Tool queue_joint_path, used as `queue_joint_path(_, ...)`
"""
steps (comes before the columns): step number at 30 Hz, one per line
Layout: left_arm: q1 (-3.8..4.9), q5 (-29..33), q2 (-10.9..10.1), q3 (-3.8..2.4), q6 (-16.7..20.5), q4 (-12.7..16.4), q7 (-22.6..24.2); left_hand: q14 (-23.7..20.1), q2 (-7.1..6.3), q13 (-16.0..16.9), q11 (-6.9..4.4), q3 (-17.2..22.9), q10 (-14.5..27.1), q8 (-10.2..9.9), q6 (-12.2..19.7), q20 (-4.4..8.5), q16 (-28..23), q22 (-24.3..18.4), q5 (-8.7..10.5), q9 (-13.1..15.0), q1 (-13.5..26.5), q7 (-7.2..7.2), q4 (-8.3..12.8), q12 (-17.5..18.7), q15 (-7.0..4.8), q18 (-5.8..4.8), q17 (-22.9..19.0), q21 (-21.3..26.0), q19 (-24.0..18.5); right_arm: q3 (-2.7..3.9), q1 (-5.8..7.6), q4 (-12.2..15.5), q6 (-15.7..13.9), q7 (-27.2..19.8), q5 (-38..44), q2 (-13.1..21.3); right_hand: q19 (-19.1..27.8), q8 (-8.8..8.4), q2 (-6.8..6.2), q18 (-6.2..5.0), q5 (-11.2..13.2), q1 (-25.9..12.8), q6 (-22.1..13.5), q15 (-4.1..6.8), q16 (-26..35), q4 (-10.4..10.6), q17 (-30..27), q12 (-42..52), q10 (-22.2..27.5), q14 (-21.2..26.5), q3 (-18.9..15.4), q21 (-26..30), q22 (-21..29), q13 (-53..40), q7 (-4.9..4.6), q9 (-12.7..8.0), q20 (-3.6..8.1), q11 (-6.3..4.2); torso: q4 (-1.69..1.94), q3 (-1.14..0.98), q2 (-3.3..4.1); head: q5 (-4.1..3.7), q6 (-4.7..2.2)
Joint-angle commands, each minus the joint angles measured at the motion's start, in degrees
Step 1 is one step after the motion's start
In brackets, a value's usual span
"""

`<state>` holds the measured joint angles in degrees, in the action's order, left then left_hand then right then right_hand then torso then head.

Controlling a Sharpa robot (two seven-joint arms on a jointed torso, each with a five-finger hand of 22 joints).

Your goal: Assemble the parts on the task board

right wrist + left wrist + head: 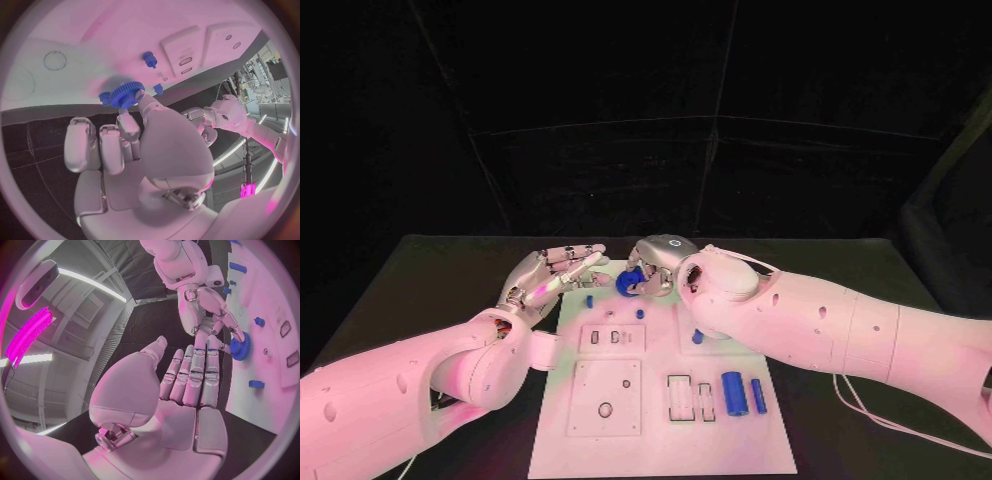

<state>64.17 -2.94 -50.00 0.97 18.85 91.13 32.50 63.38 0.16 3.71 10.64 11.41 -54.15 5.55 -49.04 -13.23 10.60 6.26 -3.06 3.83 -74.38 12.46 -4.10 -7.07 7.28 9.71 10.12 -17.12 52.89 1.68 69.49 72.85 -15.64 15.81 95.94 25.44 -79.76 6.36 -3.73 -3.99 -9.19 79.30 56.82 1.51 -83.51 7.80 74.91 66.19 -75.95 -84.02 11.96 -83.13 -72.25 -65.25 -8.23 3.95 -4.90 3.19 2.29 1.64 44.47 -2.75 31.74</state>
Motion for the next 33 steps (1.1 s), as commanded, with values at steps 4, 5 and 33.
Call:
queue_joint_path(4,0.09,-0.18,0.07,-0.06,-0.45,-0.06,0.23,-0.18,0.46,-0.06,0.01,-0.04,0.26,-0.4,-0.16,-0.36,-0.35,-0.08,-0.01,-0.07,-0.21,1.17,0.25,0.24,0.12,0.77,0.07,0.29,0.06,-0.18,0.03,-0.48,0.88,1.83,1.76,-0.21,0.62,-1.69,-1.09,0.19,0.6,-1.07,-3.21,-0.76,0.44,-0.07,-0.01,-2.11,1.76,-3.07,0.15,0.34,0.48,1.7,-0.61,-0.21,-0.55,0.44,0.04,0.04,-0.04,-0.17,0.15)
queue_joint_path(5,0.09,-0.18,0.07,-0.06,-0.47,-0.07,0.23,-0.18,0.46,-0.06,0.01,-0.04,0.26,-0.4,-0.16,-0.36,-0.35,-0.08,-0.01,-0.07,-0.21,1.17,0.25,0.24,0.12,0.77,0.07,0.29,0.06,-0.2,0.03,-0.53,0.98,2.03,1.84,-0.22,0.7,-2.05,-1.31,0.16,0.54,-1.26,-3.85,-0.88,0.47,-0.03,-0.05,-2.51,2.06,-3.05,0.05,0.4,0.6,2.04,-0.74,-0.2,-0.67,0.57,0.05,0.04,-0.03,-0.18,0.14)
queue_joint_path(33,0.09,-0.18,-0.02,-0.06,-0.5,-0.13,0.08,-0.2,0.67,-0.06,0.15,-0.06,0.54,-0.66,0.14,-0.41,-0.56,-0.2,0.0,-0.1,0.11,1.39,0.35,0.5,0.2,0.75,0.22,0.38,0.04,-0.29,-0.27,-0.98,4.28,1.61,-2.04,0.02,0.55,-2.42,0.15,0.19,-8.3,-13.34,-5.74,-1.66,0.17,8.76,0.83,-1.9,2.17,-3.17,-9.3,0.42,0.38,1.3,-1.44,0.2,-1.49,1.42,0.06,0.03,0.0,-0.27,0.2)
